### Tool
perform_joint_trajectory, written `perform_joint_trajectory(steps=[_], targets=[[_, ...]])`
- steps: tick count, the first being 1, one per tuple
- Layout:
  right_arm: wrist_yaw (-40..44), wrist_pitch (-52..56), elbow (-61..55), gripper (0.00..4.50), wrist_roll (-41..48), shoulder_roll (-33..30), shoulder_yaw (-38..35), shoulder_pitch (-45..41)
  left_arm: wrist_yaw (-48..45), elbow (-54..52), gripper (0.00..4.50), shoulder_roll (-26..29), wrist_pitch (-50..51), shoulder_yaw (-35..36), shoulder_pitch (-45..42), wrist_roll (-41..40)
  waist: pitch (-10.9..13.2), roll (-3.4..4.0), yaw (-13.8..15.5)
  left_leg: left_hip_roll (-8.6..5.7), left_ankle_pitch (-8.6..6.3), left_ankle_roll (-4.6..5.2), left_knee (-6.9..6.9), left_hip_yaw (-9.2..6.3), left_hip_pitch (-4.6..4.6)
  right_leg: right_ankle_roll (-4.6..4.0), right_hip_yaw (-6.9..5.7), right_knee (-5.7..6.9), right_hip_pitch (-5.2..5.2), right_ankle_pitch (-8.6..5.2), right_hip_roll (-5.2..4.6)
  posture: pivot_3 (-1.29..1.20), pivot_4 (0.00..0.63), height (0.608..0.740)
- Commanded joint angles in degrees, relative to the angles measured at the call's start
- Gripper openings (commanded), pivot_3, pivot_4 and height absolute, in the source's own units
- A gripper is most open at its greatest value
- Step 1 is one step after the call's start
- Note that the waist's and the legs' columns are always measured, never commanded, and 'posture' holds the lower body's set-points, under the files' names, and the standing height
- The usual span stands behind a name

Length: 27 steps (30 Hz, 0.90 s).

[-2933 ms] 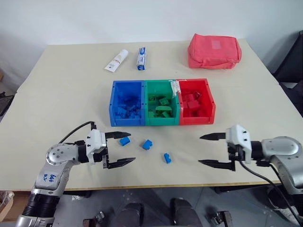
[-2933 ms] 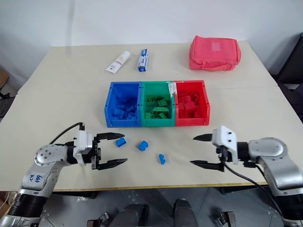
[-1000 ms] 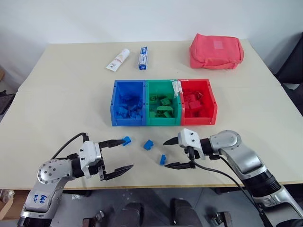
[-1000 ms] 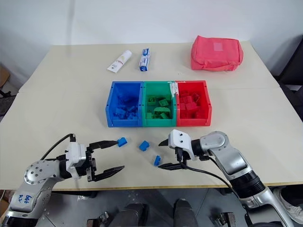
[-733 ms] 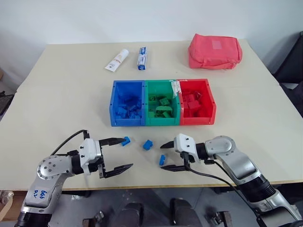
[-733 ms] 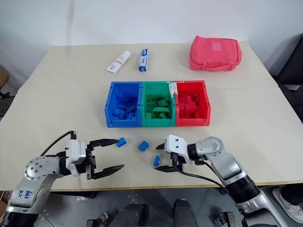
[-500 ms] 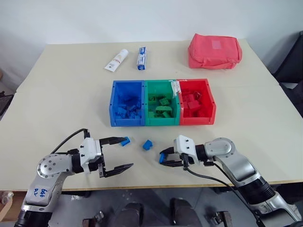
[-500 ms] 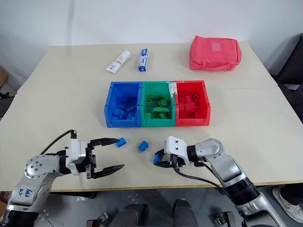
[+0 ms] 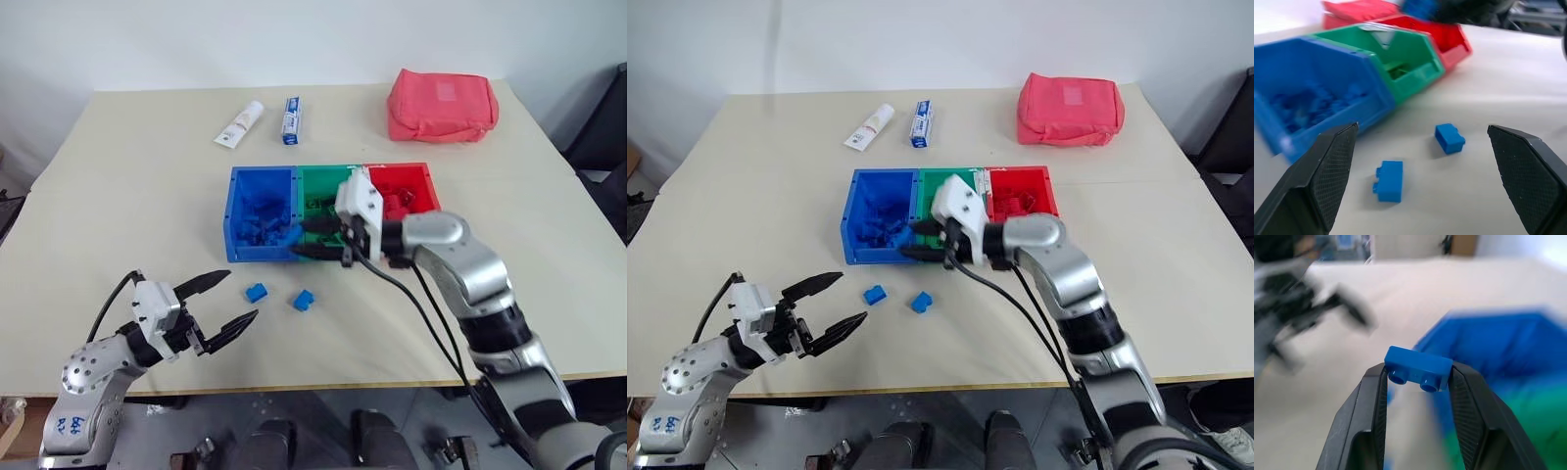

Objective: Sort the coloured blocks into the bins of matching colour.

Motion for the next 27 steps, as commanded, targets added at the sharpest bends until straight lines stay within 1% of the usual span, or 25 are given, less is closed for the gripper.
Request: perform_joint_trajectory(steps=[1, 3, 4, 7, 11, 15, 17, 18, 19, 20, 22, 25, 27], targets=[[-6.5, -4.8, 11.3, 1.40, -4.5, 4.5, -0.4, -6.8, 0.3, -1.9, 4.50, -0.6, -1.7, 1.8, 2.4, -0.9, 0.0, 0.01, 0.0, -0.04, 0.00, 0.00, 0.01, 0.02, 0.00, 0.00, 0.02, 0.03, -0.02, 0.00, 0.00, 0.00, 0.150, 0.740], [-8.4, -7.1, 19.3, 1.40, -6.4, 6.9, -0.4, -11.0, 0.2, -1.4, 4.50, -0.6, -2.6, 1.8, 2.9, -0.2, 0.0, 0.01, 0.0, -0.05, 0.01, 0.01, 0.01, 0.02, 0.00, 0.00, -0.01, 0.04, -0.02, 0.00, 0.05, 0.00, 0.150, 0.740], [-8.8, -8.4, 22.6, 2.14, -7.0, 7.9, -0.6, -12.5, 0.3, -1.2, 4.50, -0.7, -2.9, 1.7, 2.8, 0.1, 0.0, 0.01, 0.0, -0.06, 0.01, 0.01, 0.01, 0.03, 0.00, -0.01, -0.01, 0.07, -0.03, 0.00, 0.07, 0.00, 0.150, 0.740], [-7.1, -10.6, 26.4, 3.10, -7.9, 8.7, -0.4, -14.1, 0.4, -0.8, 4.50, -0.5, -3.5, 1.3, 2.4, 0.6, 0.0, 0.01, 0.0, -0.06, 0.01, 0.01, -0.01, 0.00, -0.01, -0.02, -0.04, 0.07, -0.03, 0.00, 0.12, 0.00, 0.150, 0.740], [-4.1, -12.1, 25.2, 4.48, -7.5, 7.9, -0.7, -13.4, 0.5, -0.5, 4.50, -0.2, -3.5, 1.2, 2.1, 0.9, 0.0, 0.03, -0.4, -0.09, -0.01, 0.04, -0.03, 0.02, -0.06, -0.02, -0.05, 0.07, -0.10, 0.00, 0.11, 0.00, 0.150, 0.740], [3.3, -16.2, 18.1, 4.48, -4.8, 3.4, -2.3, -8.6, 0.6, 0.1, 4.50, 0.7, -2.7, 1.8, 1.3, 0.8, 0.0, 0.02, -0.5, -0.06, -0.01, 0.03, -0.05, 0.01, -0.06, -0.03, -0.13, 0.06, -0.11, 0.00, 0.11, 0.00, 0.150, 0.740], [7.7, -19.1, 13.5, 4.48, -2.2, -0.2, -4.3, -4.0, 0.7, 0.7, 4.50, 1.8, -1.0, 2.9, 0.7, -0.4, 0.0, 0.02, -0.5, -0.08, -0.01, 0.04, -0.04, 0.02, -0.07, -0.03, -0.12, 0.04, -0.10, 0.00, 0.10, 0.00, 0.150, 0.740], [10.7, -21.9, 11.6, 4.48, -1.3, -2.4, -5.0, -1.5, -0.1, 0.5, 4.50, 2.3, 0.5, 3.7, 0.5, -2.9, 0.0, 0.02, -0.3, -0.08, -0.02, 0.04, -0.02, 0.01, -0.08, -0.03, -0.13, 0.03, -0.09, 0.00, 0.10, 0.00, 0.150, 0.740], [14.5, -24.4, 9.5, 4.48, 0.1, -4.9, -5.6, 1.3, -0.5, 0.8, 4.50, 3.1, 1.4, 4.2, 0.3, -3.5, 0.0, 0.02, -0.2, -0.08, -0.02, 0.05, -0.01, 0.00, -0.08, -0.03, -0.14, 0.00, -0.07, 0.00, 0.09, 0.00, 0.150, 0.740], [18.2, -27.9, 7.5, 4.48, 1.7, -7.3, -6.6, 4.5, -1.1, 1.7, 4.50, 4.0, 1.0, 4.7, -0.2, -3.1, 0.0, 0.02, 0.0, -0.08, -0.03, 0.06, -0.01, 0.02, -0.08, -0.02, -0.14, 0.00, -0.06, 0.00, 0.09, 0.00, 0.150, 0.740], [23.2, -28.5, 3.9, 4.48, 4.9, -12.2, -8.9, 10.4, -2.0, 4.2, 4.50, 5.8, 0.9, 5.8, -1.2, -2.1, 0.0, 0.04, 0.1, -0.06, -0.03, 0.07, -0.01, 0.01, -0.07, -0.02, -0.16, -0.06, -0.02, 0.00, 0.08, 0.00, 0.150, 0.740], [26.9, -28.3, -0.3, 4.48, 8.3, -17.4, -11.6, 18.2, -3.7, 9.8, 4.50, 8.1, -0.4, 7.1, -2.6, -0.9, 0.0, 0.06, 0.0, -0.04, -0.04, 0.07, -0.01, 0.04, -0.06, -0.02, -0.14, -0.05, -0.01, 0.00, 0.07, 0.00, 0.150, 0.740], [27.3, -28.0, -2.4, 4.48, 9.9, -19.7, -13.8, 23.5, -5.3, 13.6, 4.50, 9.5, -2.6, 7.1, -4.0, 0.8, 0.0, 0.06, 0.0, 0.04, -0.05, 0.05, -0.01, 0.11, -0.01, -0.02, -0.09, -0.04, 0.00, 0.00, 0.01, 0.00, 0.150, 0.740]])
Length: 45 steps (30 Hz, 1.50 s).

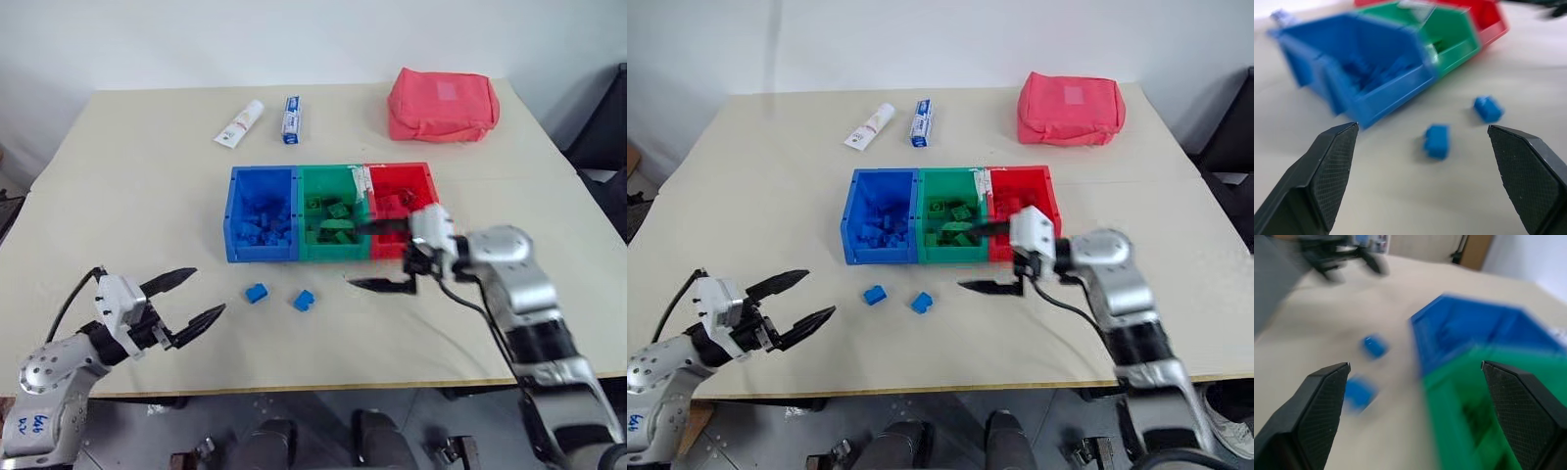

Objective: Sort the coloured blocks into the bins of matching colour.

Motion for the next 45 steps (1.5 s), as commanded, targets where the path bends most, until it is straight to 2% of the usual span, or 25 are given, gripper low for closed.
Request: perform_joint_trajectory(steps=[1, 4, 7, 10, 13, 14, 16, 18, 24, 29, 32, 38, 42, 43, 45], targets=[[1.7, -0.6, -5.6, 4.48, 4.2, -2.7, -4.1, 6.0, -2.8, 4.7, 4.50, 2.3, -3.8, 1.2, -1.6, 2.4, 0.0, 0.00, 0.0, 0.06, -0.01, -0.03, 0.00, 0.03, 0.04, -0.01, 0.00, -0.01, 0.02, 0.00, 0.01, 0.00, 0.150, 0.740], [-0.3, -0.6, -6.9, 4.48, 4.9, -4.5, -7.5, 11.2, -4.5, 6.4, 4.50, 3.7, -5.8, 0.0, -3.9, 4.1, 0.0, 0.00, 0.2, 0.13, -0.01, -0.05, 0.00, 0.09, 0.06, -0.02, -0.01, 0.00, 0.03, 0.00, 0.02, 0.00, 0.150, 0.740], [-2.4, -1.0, -6.4, 4.48, 5.0, -6.3, -11.8, 14.8, -6.1, 3.1, 4.50, 5.1, -4.2, -3.1, -5.9, 4.7, 0.0, 0.00, 0.3, 0.12, -0.02, -0.04, 0.04, 0.14, 0.07, -0.04, 0.00, 0.00, 0.05, 0.02, 0.00, 0.00, 0.150, 0.740], [-3.3, -0.3, -8.5, 4.48, 5.4, -7.3, -13.2, 17.6, -3.1, -4.5, 4.50, 6.4, 7.1, -7.3, -8.1, 2.7, 0.0, 0.00, 0.5, 0.11, -0.05, 0.00, 0.02, 0.13, 0.07, -0.03, -0.01, -0.02, 0.06, 0.02, -0.02, 0.00, 0.150, 0.740], [-4.4, 0.3, -10.5, 4.48, 5.1, -8.1, -13.7, 20.0, 2.8, -12.5, 4.50, 5.6, 19.5, -14.6, -12.8, 3.0, 0.0, 0.00, 0.6, 0.11, -0.07, 0.02, 0.02, 0.13, 0.06, -0.03, 0.00, -0.02, 0.07, 0.02, -0.03, 0.00, 0.150, 0.740], [-5.1, 1.5, -12.3, 4.48, 5.8, -8.3, -13.9, 21.2, 6.2, -15.2, 4.50, 4.3, 26.8, -18.2, -15.7, 2.3, 0.0, 0.00, 0.6, 0.11, -0.07, 0.02, 0.05, 0.13, 0.06, -0.02, 0.01, 0.00, 0.07, 0.03, -0.03, 0.00, 0.150, 0.740], [-6.1, 3.7, -15.3, 4.48, 6.6, -8.9, -14.1, 23.0, 12.2, -18.9, 4.50, 2.2, 36.8, -24.0, -20.1, 4.4, 0.0, 0.00, 1.0, 0.08, -0.06, 0.03, 0.07, 0.15, 0.07, 0.01, 0.04, 0.04, 0.08, 0.04, -0.01, 0.00, 0.150, 0.740], [-6.6, 5.5, -17.8, 4.48, 7.6, -9.4, -14.5, 24.5, 15.5, -21.0, 4.50, 1.4, 42.3, -28.7, -23.3, 7.1, 0.0, -0.03, 1.0, 0.08, -0.06, 0.02, 0.11, 0.16, 0.07, 0.02, 0.06, 0.07, 0.06, 0.05, 0.03, 0.00, 0.150, 0.740], [-9.3, 8.4, -25.0, 4.48, 9.1, -10.4, -15.9, 30.1, 22.6, -17.3, 4.50, -3.4, 54.9, -41.0, -33.5, 13.4, 0.1, -0.17, 1.6, 0.19, -0.06, -0.01, 0.13, 0.32, 0.09, 0.03, 0.23, 0.08, 0.02, 0.06, 0.43, 0.00, 0.150, 0.740], [-12.4, 9.0, -28.6, 4.48, 9.3, -9.9, -17.6, 34.0, 22.7, -14.2, 4.50, -4.6, 56.6, -43.4, -36.4, 15.1, 0.1, -0.20, 1.9, 0.19, -0.06, 0.00, 0.16, 0.36, 0.10, 0.07, 0.29, 0.04, 0.05, 0.08, 0.46, 0.00, 0.150, 0.740], [-13.7, 8.8, -29.8, 4.50, 9.3, -9.5, -18.3, 36.1, 21.6, -13.2, 3.97, -4.2, 57.3, -44.5, -36.7, 15.6, 0.1, -0.20, 2.0, 0.18, -0.06, -0.01, 0.18, 0.36, 0.11, 0.08, 0.30, 0.05, 0.07, 0.08, 0.46, 0.00, 0.150, 0.740], [-15.3, 8.3, -30.7, 4.50, 9.4, -9.1, -18.2, 37.1, 19.0, -11.6, 2.29, -4.0, 55.4, -44.2, -37.2, 15.9, 0.1, -0.20, 1.9, 0.19, -0.06, -0.01, 0.17, 0.38, 0.18, 0.08, 0.32, 0.05, 0.11, 0.08, 0.47, 0.00, 0.150, 0.740], [-16.6, 8.3, -30.8, 4.50, 10.0, -8.2, -17.8, 36.0, 17.7, -12.1, 1.09, -6.1, 52.1, -40.2, -36.6, 13.9, 0.1, -0.21, 1.9, 0.18, -0.06, -0.01, 0.17, 0.37, 0.17, 0.08, 0.31, 0.05, 0.11, 0.08, 0.46, 0.00, 0.150, 0.740], [-17.1, 8.5, -31.0, 4.50, 10.3, -7.9, -17.8, 35.7, 17.5, -12.4, 0.93, -6.8, 51.4, -38.5, -36.4, 13.0, 0.1, -0.22, 1.9, 0.18, -0.06, -0.01, 0.17, 0.37, 0.17, 0.08, 0.31, 0.04, 0.11, 0.08, 0.46, 0.00, 0.150, 0.740], [-19.0, 9.7, -32.0, 4.50, 11.6, -6.9, -17.9, 34.4, 17.2, -13.0, 0.92, -7.8, 47.2, -33.1, -35.6, 11.6, 0.1, -0.25, 1.9, 0.18, -0.06, -0.01, 0.17, 0.37, 0.14, 0.08, 0.31, 0.04, 0.08, 0.08, 0.46, 0.00, 0.150, 0.740]])
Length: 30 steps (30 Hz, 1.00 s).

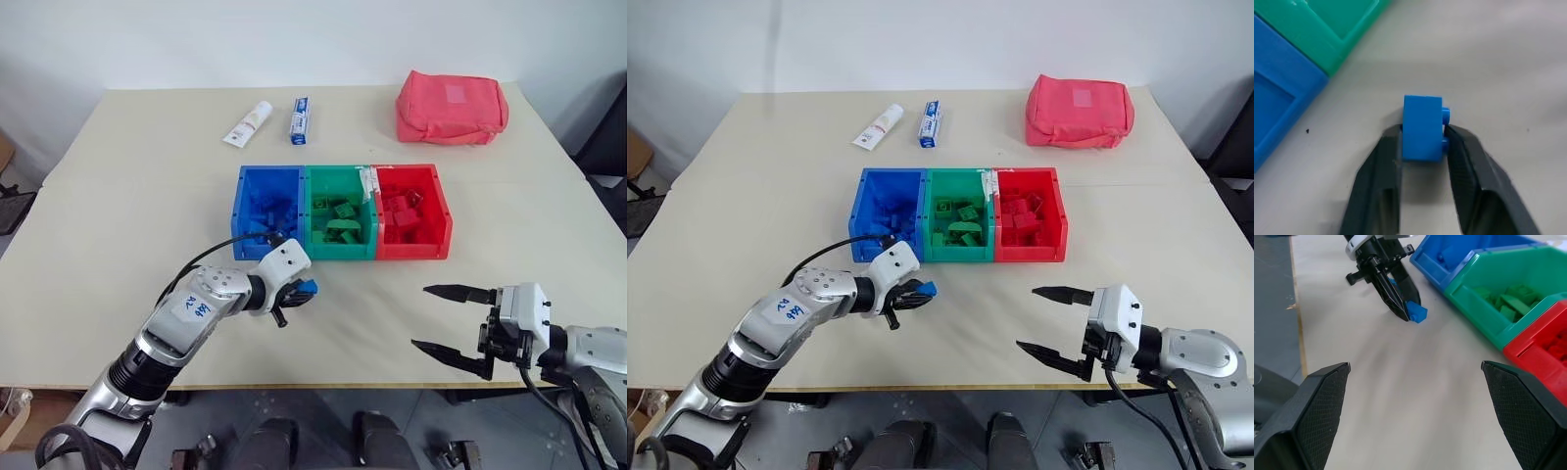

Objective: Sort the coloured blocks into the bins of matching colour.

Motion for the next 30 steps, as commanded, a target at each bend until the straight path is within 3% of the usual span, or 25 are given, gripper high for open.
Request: perform_joint_trajectory(steps=[1, 7, 15, 22, 27, 30], targets=[[-3.3, 1.0, -3.5, 4.50, 3.5, 1.8, -1.0, -2.2, -0.7, -1.8, 0.92, -1.9, -7.3, 9.9, 1.2, -3.3, 0.0, -0.08, -0.1, 0.01, 0.00, 0.00, 0.00, 0.00, -0.01, 0.00, 0.00, 0.01, -0.03, 0.00, 0.00, 0.00, 0.150, 0.740], [-9.9, 2.8, -4.4, 4.50, 5.4, 5.1, -0.8, -7.5, 3.0, 1.6, 0.92, -4.9, -19.6, 22.8, 1.0, -3.7, 0.1, -0.10, -0.1, 0.20, 0.00, -0.14, 0.03, 0.01, -0.02, -0.07, -0.04, 0.00, -0.05, 0.03, 0.16, 0.00, 0.150, 0.740], [-13.0, 3.0, -3.3, 4.50, 4.2, 7.3, 0.8, -11.6, 4.2, 16.7, 0.92, -6.2, -28.3, 19.8, -6.0, 2.5, 0.1, -0.12, 0.2, 0.13, -0.01, -0.12, 0.06, 0.01, -0.05, -0.05, -0.05, -0.01, -0.05, 0.05, 0.16, 0.00, 0.150, 0.740], [-11.2, 2.5, -2.1, 4.50, 3.6, 6.0, 1.1, -12.2, 1.4, 18.8, 3.05, -4.8, -28.6, 20.0, -6.2, 2.2, 0.1, -0.12, -0.4, 0.18, -0.02, -0.11, 0.04, 0.06, -0.07, -0.05, -0.01, 0.02, -0.12, 0.05, 0.21, 0.00, 0.150, 0.740], [-7.4, 2.5, -0.7, 4.50, 3.7, 4.5, 2.1, -12.1, -12.6, 18.9, 4.48, 2.8, -35.6, 25.1, 0.8, -3.2, 0.1, -0.11, -0.9, 0.25, -0.02, -0.13, 0.00, 0.12, -0.02, -0.08, 0.06, 0.07, -0.15, 0.05, 0.24, 0.00, 0.150, 0.740], [-4.6, 2.0, 0.6, 4.50, 3.3, 3.9, 3.2, -12.9, -19.8, 19.7, 4.48, 6.1, -40.8, 30.2, 5.4, -7.3, 0.1, -0.11, -0.9, 0.31, -0.04, -0.16, 0.01, 0.12, -0.03, -0.12, 0.06, 0.04, -0.15, 0.06, 0.21, 0.00, 0.150, 0.740]])
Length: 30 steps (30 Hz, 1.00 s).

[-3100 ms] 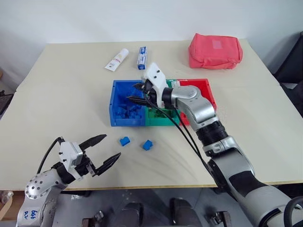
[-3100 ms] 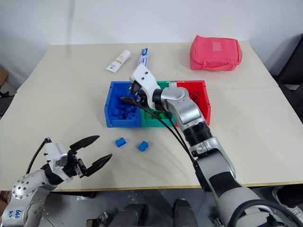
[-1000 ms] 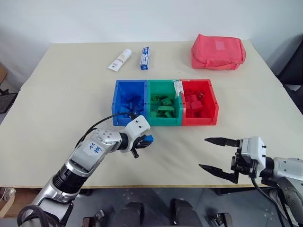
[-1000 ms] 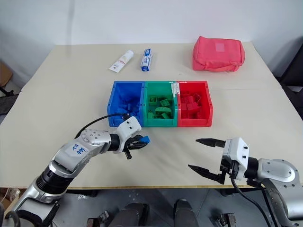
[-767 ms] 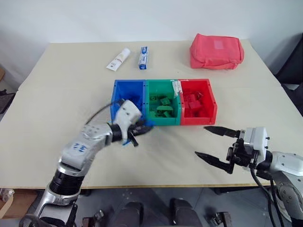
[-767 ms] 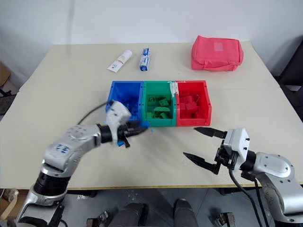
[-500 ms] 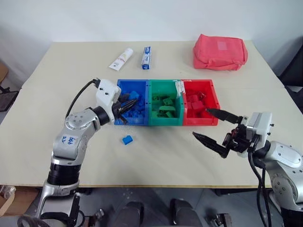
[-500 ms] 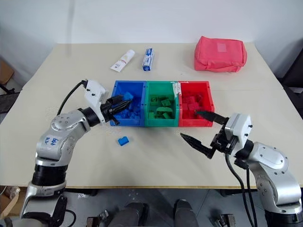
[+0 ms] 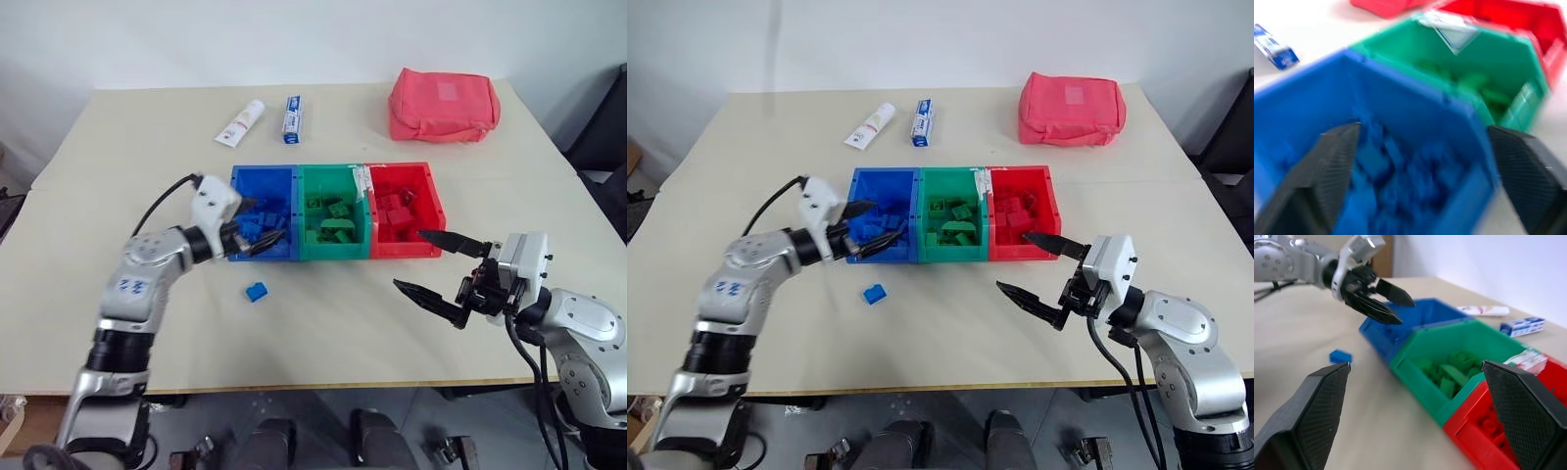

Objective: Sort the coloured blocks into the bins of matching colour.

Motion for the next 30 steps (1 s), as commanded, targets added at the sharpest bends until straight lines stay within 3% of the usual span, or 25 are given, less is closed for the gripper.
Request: perform_joint_trajectory(steps=[1, 9, 14, 18, 24, 28, 30], targets=[[3.7, -1.8, 0.8, 4.50, -0.1, -1.3, 1.1, -1.0, -8.7, -0.7, 4.48, 3.6, -7.4, 7.1, 4.2, -5.0, 0.0, 0.00, 0.0, 0.00, 0.00, 0.00, 0.01, -0.02, 0.00, -0.01, -0.03, 0.00, 0.02, 0.00, -0.02, 0.00, 0.150, 0.740], [13.5, -5.7, 6.5, 4.50, -3.9, -3.3, 7.6, -5.0, -17.2, 4.2, 4.48, 13.1, -17.5, 17.4, 22.3, -3.7, 0.0, 0.00, -0.6, 0.05, -0.03, 0.00, -0.10, -0.01, 0.05, -0.08, -0.01, -0.09, 0.04, 0.00, -0.16, 0.00, 0.150, 0.740], [15.6, -7.5, 9.6, 4.50, -5.1, -2.5, 9.1, -7.2, -17.3, 4.4, 4.48, 14.5, -19.7, 18.3, 25.1, -3.5, 0.0, 0.00, 0.3, 0.02, -0.04, 0.02, -0.02, -0.07, 0.03, -0.10, -0.10, -0.10, 0.11, 0.02, -0.24, 0.00, 0.150, 0.740], [16.2, -8.4, 10.9, 4.50, -5.7, -2.6, 9.2, -7.7, -15.9, -0.5, 4.48, 13.2, -19.1, 15.6, 24.8, -3.5, 0.0, 0.00, 0.7, 0.04, -0.06, 0.02, -0.04, -0.06, 0.03, -0.11, -0.10, -0.11, 0.10, 0.03, -0.24, 0.00, 0.150, 0.740], [16.4, -8.0, 10.8, 4.50, -6.0, -3.8, 8.0, -5.8, -11.6, -13.5, 4.48, 10.9, -9.6, 7.7, 24.8, -4.2, 0.0, 0.00, 0.7, 0.04, -0.09, 0.03, -0.05, -0.03, 0.02, -0.11, -0.06, -0.10, 0.07, 0.03, -0.22, 0.00, 0.150, 0.740], [15.8, -7.8, 10.3, 4.50, -6.7, -4.5, 8.0, -3.4, -0.8, -12.5, 4.48, 5.7, -6.5, -3.3, 18.7, 7.5, 0.0, 0.01, 0.9, 0.01, -0.09, 0.03, -0.01, -0.01, 0.04, -0.11, -0.06, -0.06, 0.09, 0.03, -0.05, 0.00, 0.150, 0.740], [15.2, -7.9, 9.7, 4.50, -7.0, -4.2, 8.2, -2.9, 1.2, -11.3, 4.48, 3.9, -5.3, -5.3, 16.9, 9.0, 0.0, 0.00, 0.9, 0.02, -0.08, 0.02, 0.02, 0.00, 0.05, -0.09, -0.04, -0.03, 0.09, 0.04, 0.04, 0.00, 0.150, 0.740]])
